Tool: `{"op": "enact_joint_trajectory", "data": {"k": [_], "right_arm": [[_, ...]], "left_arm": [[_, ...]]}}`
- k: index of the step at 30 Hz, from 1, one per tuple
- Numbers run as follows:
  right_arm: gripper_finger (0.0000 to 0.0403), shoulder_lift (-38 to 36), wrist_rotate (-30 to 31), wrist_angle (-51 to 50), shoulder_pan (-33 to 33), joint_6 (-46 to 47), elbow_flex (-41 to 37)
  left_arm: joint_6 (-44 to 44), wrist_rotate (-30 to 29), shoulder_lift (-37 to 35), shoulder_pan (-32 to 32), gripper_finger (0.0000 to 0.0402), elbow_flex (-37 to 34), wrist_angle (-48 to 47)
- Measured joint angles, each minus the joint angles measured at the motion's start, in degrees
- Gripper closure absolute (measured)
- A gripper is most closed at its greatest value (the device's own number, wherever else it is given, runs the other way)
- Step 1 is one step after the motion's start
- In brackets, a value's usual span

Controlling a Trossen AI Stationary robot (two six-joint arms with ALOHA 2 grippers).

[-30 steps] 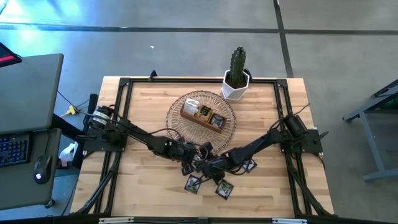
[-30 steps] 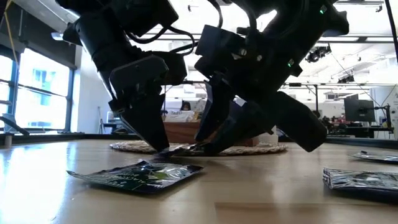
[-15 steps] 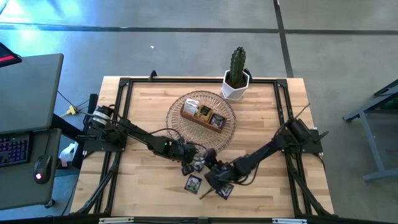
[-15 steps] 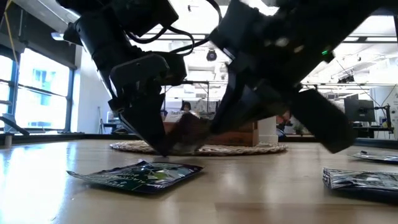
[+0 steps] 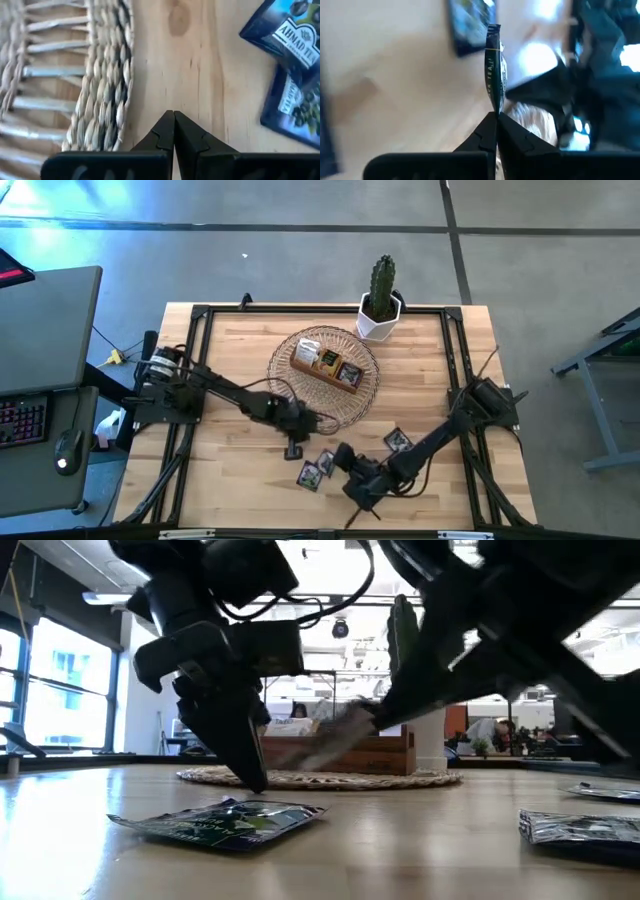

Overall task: Pick & Place Tea
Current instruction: Put the purple tea pack into the right section of the wooden organizer

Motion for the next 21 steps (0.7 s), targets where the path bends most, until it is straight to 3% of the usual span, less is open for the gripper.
{"op": "enact_joint_trajectory", "data": {"k": [8,13,21], "right_arm": [[0.0399,0.00,-7.32,0.14,1.76,-18.48,0.00],[0.0400,0.00,-8.04,0.47,0.92,-21.01,0.00],[0.0401,0.00,-7.35,6.62,-1.16,-29.28,0.00]], "left_arm": [[8.79,16.94,0.00,4.81,0.0357,0.02,8.66],[11.84,27.64,0.00,4.14,0.0307,0.02,19.91],[13.34,25.25,-0.04,2.89,0.0244,0.13,23.68]]}}
